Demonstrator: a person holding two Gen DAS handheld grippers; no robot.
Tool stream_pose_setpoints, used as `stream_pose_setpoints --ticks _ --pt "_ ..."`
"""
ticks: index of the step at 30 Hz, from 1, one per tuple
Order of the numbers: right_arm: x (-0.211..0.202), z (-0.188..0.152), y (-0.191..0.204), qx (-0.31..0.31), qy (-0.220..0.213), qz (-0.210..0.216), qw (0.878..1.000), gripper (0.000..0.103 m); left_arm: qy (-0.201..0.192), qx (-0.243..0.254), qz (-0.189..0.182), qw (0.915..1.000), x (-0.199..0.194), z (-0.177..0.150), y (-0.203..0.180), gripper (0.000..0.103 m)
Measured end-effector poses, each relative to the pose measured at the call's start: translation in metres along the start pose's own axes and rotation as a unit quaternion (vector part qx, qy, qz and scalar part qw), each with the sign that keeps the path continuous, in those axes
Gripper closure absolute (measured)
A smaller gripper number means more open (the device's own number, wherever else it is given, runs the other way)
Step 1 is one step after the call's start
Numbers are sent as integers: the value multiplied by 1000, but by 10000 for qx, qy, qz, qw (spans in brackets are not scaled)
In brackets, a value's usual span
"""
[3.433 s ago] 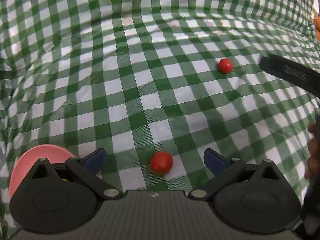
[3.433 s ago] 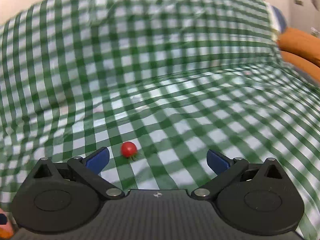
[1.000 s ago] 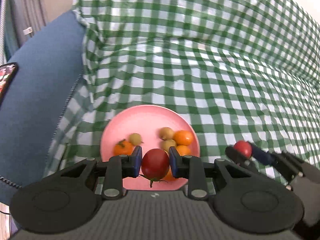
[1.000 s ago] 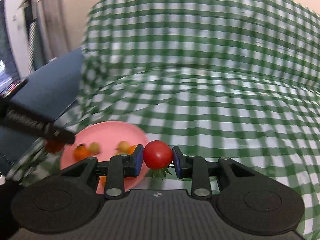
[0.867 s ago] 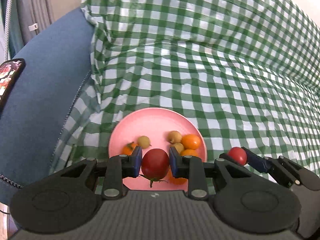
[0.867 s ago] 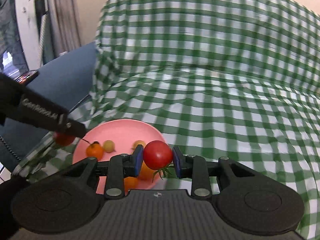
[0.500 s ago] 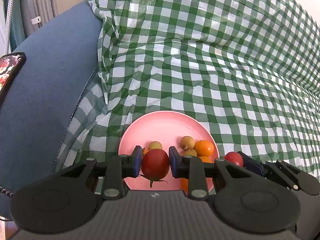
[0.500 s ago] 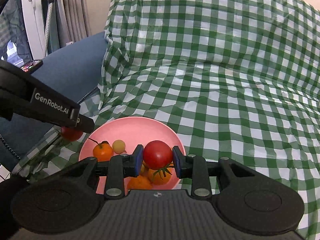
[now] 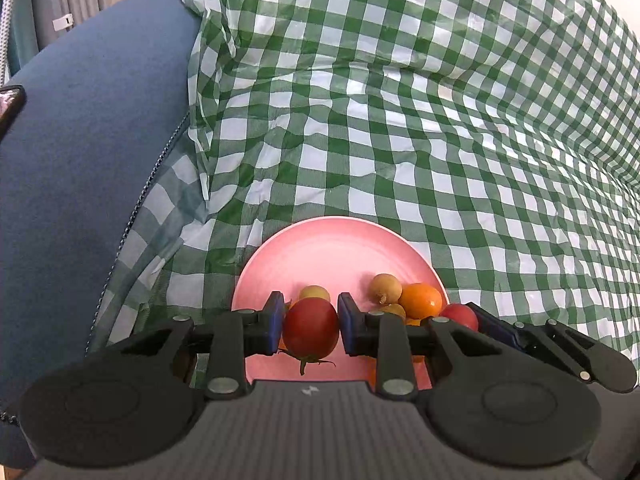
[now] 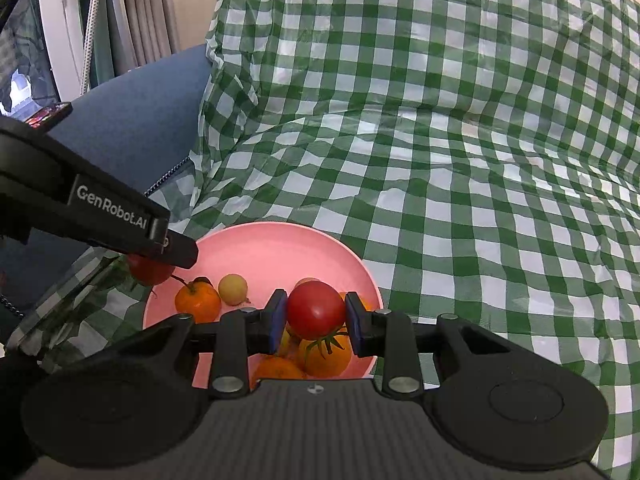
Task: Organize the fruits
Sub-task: 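Carry the tomato over the pink plate with the right tool while the left tool does too, then open the right tool to drop the tomato while the left tool releases its tomato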
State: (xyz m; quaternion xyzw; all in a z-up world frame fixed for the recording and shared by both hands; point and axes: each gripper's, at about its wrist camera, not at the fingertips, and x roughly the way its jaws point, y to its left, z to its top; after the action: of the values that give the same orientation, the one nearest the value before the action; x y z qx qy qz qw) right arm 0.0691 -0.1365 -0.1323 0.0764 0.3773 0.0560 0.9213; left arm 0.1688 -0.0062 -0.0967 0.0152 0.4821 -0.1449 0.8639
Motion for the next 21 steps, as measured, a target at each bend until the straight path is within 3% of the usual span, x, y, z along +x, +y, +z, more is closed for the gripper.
stream_pose_setpoints --ticks 21 --pt "40 12 -2 175 34 32 9998 71 224 24 11 9997 39 10 1 71"
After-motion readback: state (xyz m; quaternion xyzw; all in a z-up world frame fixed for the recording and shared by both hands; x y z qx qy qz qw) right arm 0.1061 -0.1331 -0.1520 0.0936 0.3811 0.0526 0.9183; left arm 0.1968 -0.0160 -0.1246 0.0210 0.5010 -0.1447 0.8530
